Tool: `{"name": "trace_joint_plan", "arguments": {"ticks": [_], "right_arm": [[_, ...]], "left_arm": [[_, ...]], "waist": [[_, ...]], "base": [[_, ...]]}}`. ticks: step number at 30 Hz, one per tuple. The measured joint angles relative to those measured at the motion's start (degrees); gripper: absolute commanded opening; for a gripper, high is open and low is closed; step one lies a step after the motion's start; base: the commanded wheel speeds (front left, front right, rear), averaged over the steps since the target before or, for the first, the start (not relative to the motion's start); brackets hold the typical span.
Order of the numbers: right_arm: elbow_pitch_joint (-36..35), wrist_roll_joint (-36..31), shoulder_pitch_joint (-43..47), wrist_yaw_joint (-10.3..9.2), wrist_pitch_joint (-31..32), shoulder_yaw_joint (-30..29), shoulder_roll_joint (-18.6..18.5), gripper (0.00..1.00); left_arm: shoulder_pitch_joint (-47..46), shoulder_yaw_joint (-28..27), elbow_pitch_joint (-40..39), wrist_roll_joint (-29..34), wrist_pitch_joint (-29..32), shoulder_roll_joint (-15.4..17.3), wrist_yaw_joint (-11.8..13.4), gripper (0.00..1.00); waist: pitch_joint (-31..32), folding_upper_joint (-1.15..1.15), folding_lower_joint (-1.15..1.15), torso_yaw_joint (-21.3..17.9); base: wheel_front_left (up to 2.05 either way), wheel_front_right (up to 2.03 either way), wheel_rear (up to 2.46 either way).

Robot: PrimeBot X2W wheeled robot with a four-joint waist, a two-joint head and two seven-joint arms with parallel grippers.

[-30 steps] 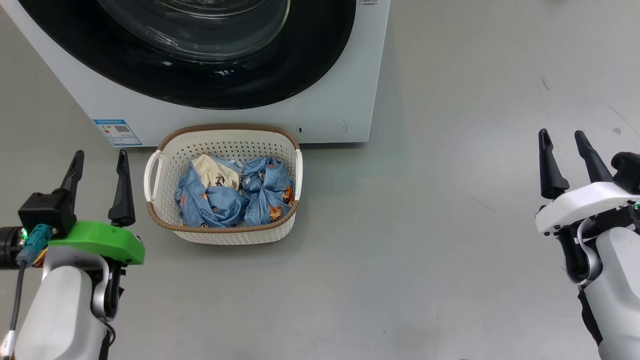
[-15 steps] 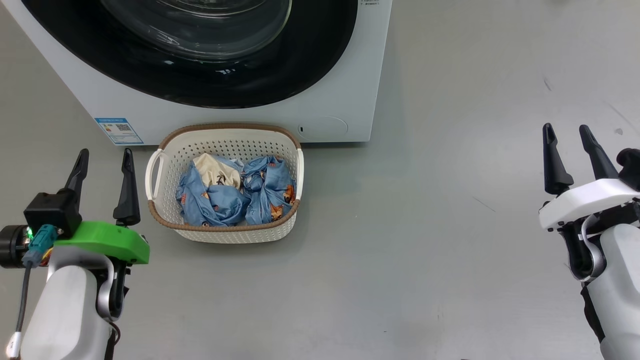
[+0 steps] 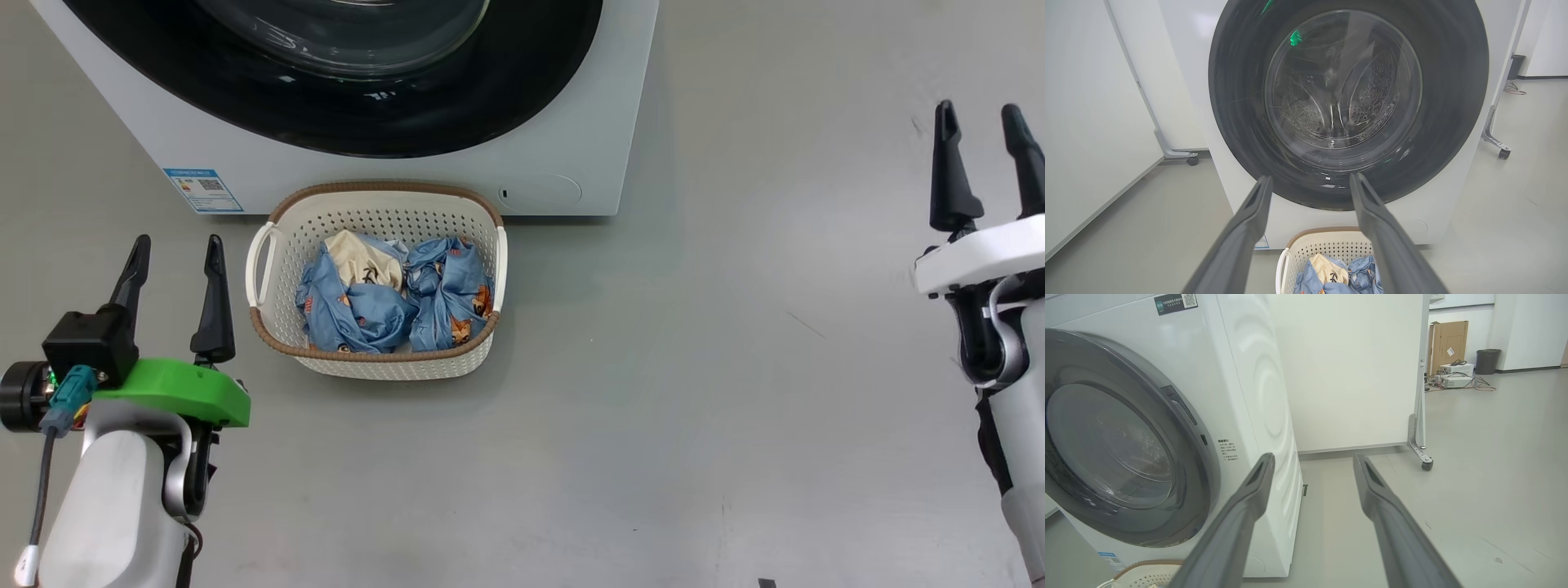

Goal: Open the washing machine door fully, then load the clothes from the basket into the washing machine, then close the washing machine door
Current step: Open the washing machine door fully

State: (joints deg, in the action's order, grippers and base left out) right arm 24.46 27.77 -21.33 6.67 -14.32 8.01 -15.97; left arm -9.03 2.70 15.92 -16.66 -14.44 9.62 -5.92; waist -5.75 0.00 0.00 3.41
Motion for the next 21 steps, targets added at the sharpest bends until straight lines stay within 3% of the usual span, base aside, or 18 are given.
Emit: {"name": "trace_joint_plan", "arguments": {"ticks": [9,20,21], "right_arm": [[-2.2,0.5,-6.0,0.00,-0.2,-2.4,-1.3,1.00],[-1.6,19.7,-11.2,0.00,1.9,-12.7,6.2,1.00],[-1.3,22.1,-11.5,0.00,2.5,-13.9,7.2,0.87]], "left_arm": [[0.0,-0.2,-0.1,0.0,0.0,-1.0,-0.2,1.00],[-0.1,0.0,-0.1,0.1,0.0,-1.5,-0.6,1.00],[-0.2,0.0,-0.1,0.2,0.0,-1.5,-0.6,1.00]], "waist": [[-1.7,0.00,0.00,0.6],[-4.2,0.00,0.00,1.9],[-4.5,0.00,0.00,2.1]], "base": [[0.00,0.00,0.00],[0.00,0.00,0.00],[0.00,0.00,0.00]]}}
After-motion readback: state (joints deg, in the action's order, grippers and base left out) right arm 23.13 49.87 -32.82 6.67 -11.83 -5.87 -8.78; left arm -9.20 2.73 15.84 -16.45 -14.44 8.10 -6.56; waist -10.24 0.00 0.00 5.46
